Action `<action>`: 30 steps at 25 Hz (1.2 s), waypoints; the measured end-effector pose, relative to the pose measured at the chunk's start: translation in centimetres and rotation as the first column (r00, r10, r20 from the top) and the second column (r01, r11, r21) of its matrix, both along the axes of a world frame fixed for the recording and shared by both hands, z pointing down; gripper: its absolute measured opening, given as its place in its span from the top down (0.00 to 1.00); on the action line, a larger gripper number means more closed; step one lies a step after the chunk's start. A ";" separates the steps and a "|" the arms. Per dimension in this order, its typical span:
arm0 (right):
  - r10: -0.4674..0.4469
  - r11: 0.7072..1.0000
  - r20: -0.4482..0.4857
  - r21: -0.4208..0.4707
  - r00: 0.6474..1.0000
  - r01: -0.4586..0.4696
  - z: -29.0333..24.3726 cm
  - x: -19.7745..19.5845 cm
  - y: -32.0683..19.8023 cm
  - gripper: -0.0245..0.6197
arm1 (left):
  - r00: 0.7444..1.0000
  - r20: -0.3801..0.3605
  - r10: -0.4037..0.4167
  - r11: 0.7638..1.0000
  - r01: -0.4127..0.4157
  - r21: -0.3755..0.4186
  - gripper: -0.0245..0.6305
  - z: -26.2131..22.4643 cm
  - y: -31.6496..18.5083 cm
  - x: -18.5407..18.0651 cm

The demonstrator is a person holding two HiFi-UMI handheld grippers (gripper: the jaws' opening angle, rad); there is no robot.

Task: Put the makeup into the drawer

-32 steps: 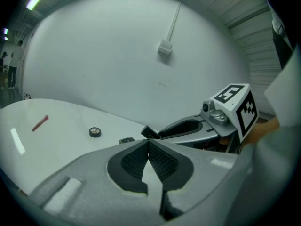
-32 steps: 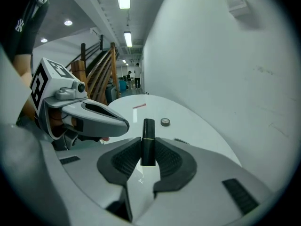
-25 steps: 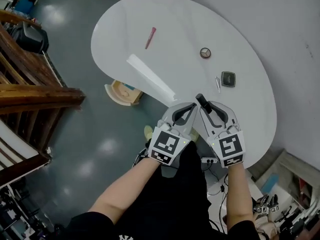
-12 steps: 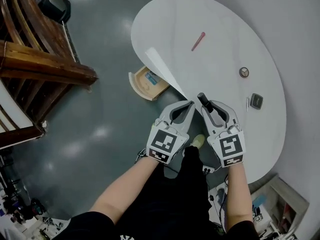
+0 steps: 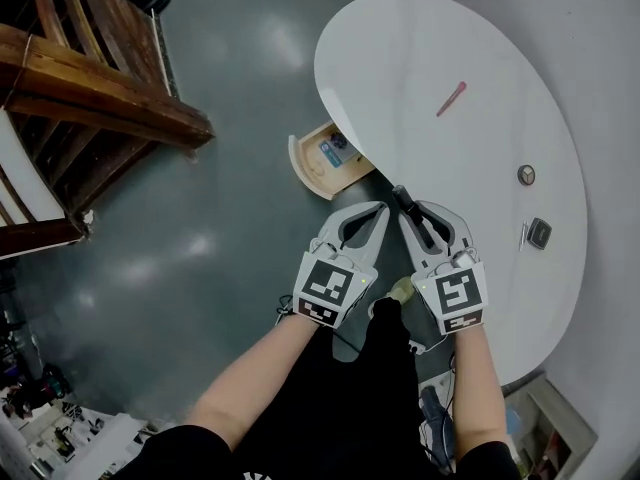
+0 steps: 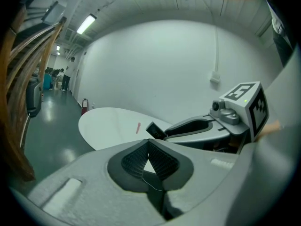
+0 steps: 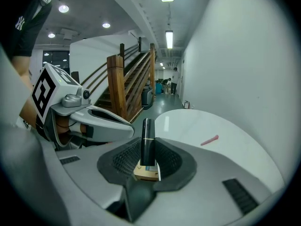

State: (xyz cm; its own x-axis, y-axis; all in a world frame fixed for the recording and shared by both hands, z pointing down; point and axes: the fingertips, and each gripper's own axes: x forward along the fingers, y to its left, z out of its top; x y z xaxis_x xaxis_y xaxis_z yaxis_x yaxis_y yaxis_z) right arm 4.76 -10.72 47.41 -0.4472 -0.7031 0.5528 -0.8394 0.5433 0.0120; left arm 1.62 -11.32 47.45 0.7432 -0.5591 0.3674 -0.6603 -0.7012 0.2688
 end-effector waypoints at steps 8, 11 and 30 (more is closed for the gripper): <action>-0.071 0.997 0.027 -0.012 0.997 0.072 3.8 -6.4 -2.4 0.80 | 0.993 0.021 -0.118 0.992 0.119 -0.035 0.95 4.4 -2.7 -6.3; -0.097 0.995 0.026 -0.034 0.995 0.098 6.6 -8.6 -3.1 0.80 | 0.987 0.033 -0.159 0.985 0.161 -0.063 0.95 7.1 -3.6 -8.6; -0.123 0.988 0.020 -0.087 0.992 0.124 26.7 -12.0 -6.8 0.80 | 0.973 0.048 -0.228 0.967 0.232 -0.111 0.95 23.6 -6.7 -12.9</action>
